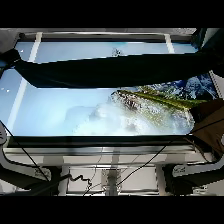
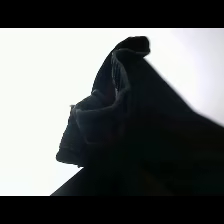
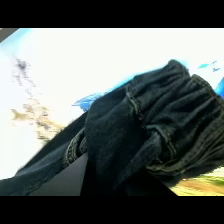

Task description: Fold the clothes and pants, and hang the long-sleeved shirts on hangers.

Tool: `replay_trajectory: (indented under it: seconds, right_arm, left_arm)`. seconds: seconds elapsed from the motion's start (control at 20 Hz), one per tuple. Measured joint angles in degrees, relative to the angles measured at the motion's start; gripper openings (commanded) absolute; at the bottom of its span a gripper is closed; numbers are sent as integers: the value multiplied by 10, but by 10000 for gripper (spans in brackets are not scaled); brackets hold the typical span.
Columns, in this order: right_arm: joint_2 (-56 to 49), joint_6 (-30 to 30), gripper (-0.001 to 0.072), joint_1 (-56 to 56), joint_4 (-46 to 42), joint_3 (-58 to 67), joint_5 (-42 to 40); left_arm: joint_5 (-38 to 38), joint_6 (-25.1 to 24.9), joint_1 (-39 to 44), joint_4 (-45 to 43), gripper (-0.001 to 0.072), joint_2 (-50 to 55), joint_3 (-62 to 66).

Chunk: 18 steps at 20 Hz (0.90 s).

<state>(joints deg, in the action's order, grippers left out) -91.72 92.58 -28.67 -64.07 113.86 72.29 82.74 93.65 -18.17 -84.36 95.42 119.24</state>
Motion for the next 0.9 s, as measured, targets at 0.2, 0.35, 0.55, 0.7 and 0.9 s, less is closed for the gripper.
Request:
replay_trajectory:
  seconds: [0.2, 0.35, 0.55, 0.7, 0.9]
  right_arm:
    - [3, 4, 71, 10, -37, 9, -24]
    - [3, -7, 71, 14, -66, -15, -38]
    - [26, -14, 71, 8, -110, -121, -42]
    - [82, -24, 72, 3, -137, -280, -87]
    - [177, -34, 72, -2, -170, -502, -129]
  left_arm:
    - [-94, 0, 25, -16, 20, -16, 3]
    - [-129, 9, 47, -46, 21, -21, -22]
    - [-156, 30, 57, -76, 22, -53, -152]
    - [-203, 45, 58, -93, 22, -113, -325]
    - [-265, 71, 46, -107, 22, -221, -588]
